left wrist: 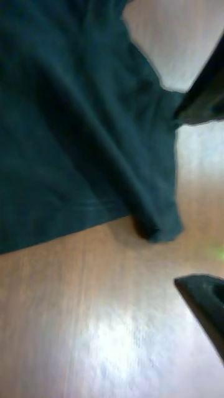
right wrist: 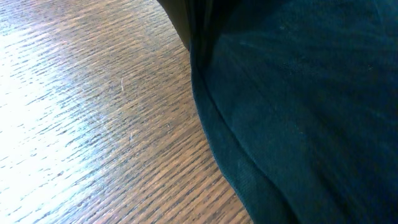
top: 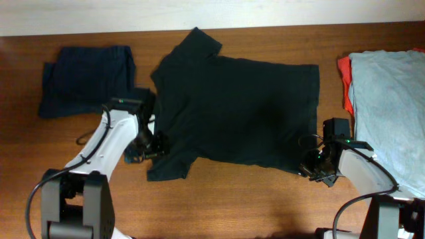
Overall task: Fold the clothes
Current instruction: 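Move the left gripper down and grasp the lower left hem corner, then lift both hem corners and fold them up toward the collar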
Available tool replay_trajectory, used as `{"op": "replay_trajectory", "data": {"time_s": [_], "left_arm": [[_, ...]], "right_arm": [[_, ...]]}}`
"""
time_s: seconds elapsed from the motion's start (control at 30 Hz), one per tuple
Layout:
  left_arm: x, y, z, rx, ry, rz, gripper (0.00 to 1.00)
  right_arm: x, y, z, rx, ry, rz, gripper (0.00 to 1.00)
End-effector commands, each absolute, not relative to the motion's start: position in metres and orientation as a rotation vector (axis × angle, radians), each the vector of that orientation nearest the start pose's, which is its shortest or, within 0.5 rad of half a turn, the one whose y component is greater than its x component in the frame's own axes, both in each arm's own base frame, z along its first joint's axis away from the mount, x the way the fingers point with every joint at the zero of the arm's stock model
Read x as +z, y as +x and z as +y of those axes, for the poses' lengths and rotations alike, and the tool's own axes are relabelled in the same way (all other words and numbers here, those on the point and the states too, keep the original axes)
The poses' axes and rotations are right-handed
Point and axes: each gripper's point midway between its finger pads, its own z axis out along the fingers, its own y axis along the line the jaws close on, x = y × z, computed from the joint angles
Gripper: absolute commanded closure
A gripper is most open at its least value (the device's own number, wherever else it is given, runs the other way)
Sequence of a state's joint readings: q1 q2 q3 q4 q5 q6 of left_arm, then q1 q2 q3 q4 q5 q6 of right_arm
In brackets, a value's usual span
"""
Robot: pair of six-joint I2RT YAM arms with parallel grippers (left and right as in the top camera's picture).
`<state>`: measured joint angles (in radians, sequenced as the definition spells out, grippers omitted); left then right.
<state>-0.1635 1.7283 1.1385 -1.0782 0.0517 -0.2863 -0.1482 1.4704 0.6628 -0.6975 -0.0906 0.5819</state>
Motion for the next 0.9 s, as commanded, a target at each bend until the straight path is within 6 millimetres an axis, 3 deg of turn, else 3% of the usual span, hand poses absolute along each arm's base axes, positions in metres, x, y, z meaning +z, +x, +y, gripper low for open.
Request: {"op": "replay_trajectory", "data": {"time_s": [0.0,0.57,0.73,0.8,0.87], "left_arm": [[0.027,0.260,-0.054,-0.071,-0.240,3.243,0.29],[0.003,0.245,-0.050,-0.041,-0.347,3.245,0.33],[-0.005,0.236,-0.048,-0.034,-0.367,3.260,0.50],[-0.005,0.235,-0.048,-0.034,-0.367,3.263,0.67],[-0.005,0.236,-0.049,-0.038,-0.368,3.263,0.76]], "right_arm": [[-0.012,0.213,-0.021,0.100,1.110,2.923,0.96],[-0.012,0.213,-0.021,0.100,1.109,2.922,0.96],[-0.012,0.213,-0.021,0.100,1.109,2.921,0.96],[-0.012,0.213,-0.021,0.100,1.109,2.921,0.96],[-0.012,0.213,-0.021,0.100,1.109,2.923,0.96]]}}
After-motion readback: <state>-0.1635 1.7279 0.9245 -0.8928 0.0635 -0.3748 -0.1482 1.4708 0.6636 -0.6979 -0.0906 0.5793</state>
